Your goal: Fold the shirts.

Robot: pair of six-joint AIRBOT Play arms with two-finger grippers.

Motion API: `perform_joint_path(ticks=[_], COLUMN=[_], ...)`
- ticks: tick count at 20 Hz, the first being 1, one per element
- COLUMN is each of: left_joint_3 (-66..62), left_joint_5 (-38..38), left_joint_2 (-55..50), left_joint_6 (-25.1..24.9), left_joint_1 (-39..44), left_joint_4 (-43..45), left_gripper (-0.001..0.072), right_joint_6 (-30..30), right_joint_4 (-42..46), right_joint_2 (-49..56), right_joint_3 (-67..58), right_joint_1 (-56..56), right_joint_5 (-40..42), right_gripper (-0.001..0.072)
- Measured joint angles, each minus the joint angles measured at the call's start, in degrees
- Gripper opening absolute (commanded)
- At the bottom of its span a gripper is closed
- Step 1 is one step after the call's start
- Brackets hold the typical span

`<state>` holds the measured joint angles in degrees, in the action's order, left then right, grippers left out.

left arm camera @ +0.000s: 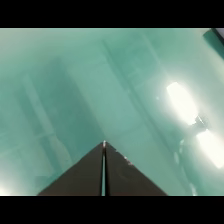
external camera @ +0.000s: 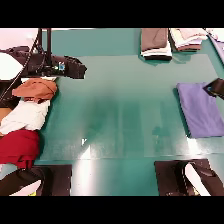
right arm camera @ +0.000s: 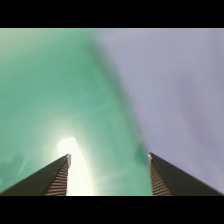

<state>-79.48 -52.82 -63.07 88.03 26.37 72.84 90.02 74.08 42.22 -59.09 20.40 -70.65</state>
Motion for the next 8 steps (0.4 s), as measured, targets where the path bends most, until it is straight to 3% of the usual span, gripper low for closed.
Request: perform_joint_path(ticks=[2, 8], left_joint_3=[0.0, 0.0], left_joint_5=[0.2, 0.52], left_joint_2=[0.0, 0.0], left_joint_6=[0.0, 0.0], left_joint_1=[0.0, 0.0], left_joint_4=[0.02, 0.02], left_gripper=[0.0028, 0.0028], right_joint_6=[-0.04, -0.11], right_joint_4=[-0.85, -1.77], right_joint_2=[0.04, 0.31], right_joint_3=[-0.35, -0.74], right_joint_1=[-7.34, -22.29], right_joint_5=[0.92, 3.32], right_gripper=[0.0021, 0.0022])
